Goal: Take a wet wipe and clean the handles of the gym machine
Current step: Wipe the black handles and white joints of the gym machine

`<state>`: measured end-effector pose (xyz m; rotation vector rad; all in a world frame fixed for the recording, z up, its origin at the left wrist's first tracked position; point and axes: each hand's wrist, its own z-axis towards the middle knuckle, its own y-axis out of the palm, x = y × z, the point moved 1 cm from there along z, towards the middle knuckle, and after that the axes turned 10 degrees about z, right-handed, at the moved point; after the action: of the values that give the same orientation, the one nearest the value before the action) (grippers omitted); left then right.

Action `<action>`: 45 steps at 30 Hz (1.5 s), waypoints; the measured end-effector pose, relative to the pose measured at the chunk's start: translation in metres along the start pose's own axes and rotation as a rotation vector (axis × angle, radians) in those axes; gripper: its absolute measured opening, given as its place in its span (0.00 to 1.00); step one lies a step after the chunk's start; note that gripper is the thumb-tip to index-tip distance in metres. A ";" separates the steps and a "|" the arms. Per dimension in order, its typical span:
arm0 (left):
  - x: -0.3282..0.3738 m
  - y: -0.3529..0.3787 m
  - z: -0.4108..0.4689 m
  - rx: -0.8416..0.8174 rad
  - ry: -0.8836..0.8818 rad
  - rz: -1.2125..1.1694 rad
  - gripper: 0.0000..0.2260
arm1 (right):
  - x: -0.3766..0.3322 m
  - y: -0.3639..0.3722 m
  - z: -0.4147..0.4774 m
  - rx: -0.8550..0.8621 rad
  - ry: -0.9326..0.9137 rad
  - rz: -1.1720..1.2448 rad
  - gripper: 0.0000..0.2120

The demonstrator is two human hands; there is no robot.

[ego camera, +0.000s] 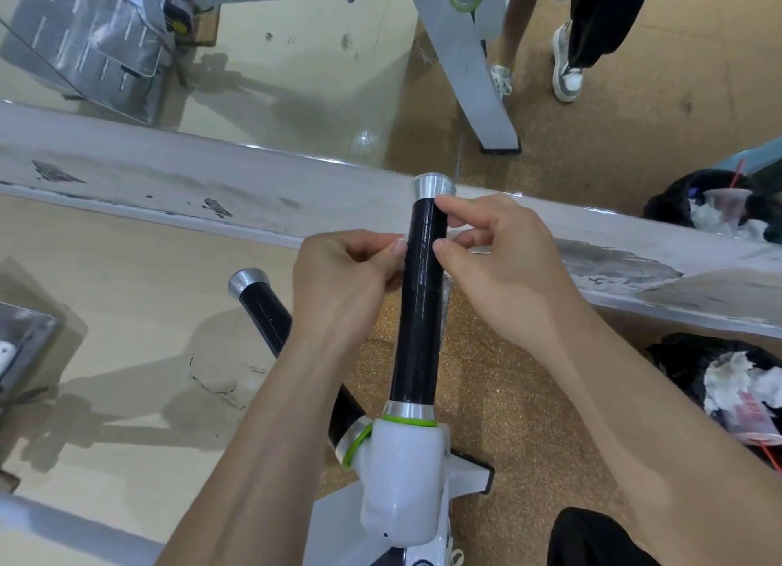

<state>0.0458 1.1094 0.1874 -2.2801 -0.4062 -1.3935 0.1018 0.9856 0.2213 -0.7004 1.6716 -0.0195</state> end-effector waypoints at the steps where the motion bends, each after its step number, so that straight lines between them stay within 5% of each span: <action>1: 0.002 0.000 0.002 0.029 0.007 -0.005 0.03 | -0.001 -0.001 0.000 -0.007 0.002 0.003 0.16; 12: -0.003 -0.004 -0.009 0.053 0.074 0.245 0.07 | -0.003 -0.003 -0.002 -0.054 0.014 -0.043 0.18; 19: 0.005 0.016 0.017 0.079 -0.021 -0.028 0.07 | 0.002 -0.008 -0.015 -0.008 0.176 0.229 0.18; 24: -0.012 0.004 0.005 -0.026 -0.058 0.027 0.04 | 0.009 -0.002 -0.028 -0.038 0.239 0.306 0.19; 31: 0.006 0.019 0.023 0.066 -0.125 -0.319 0.02 | 0.009 -0.005 -0.036 -0.053 0.275 0.421 0.20; 36: 0.006 0.010 0.016 0.069 0.138 -0.130 0.03 | 0.010 -0.005 -0.037 -0.050 0.239 0.368 0.20; 45: -0.007 0.004 0.013 -0.029 -0.016 -0.042 0.04 | 0.007 -0.003 -0.037 -0.018 0.262 0.335 0.18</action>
<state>0.0552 1.1123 0.1752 -2.3201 -0.4436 -1.4107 0.0693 0.9665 0.2251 -0.4364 2.0264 0.1478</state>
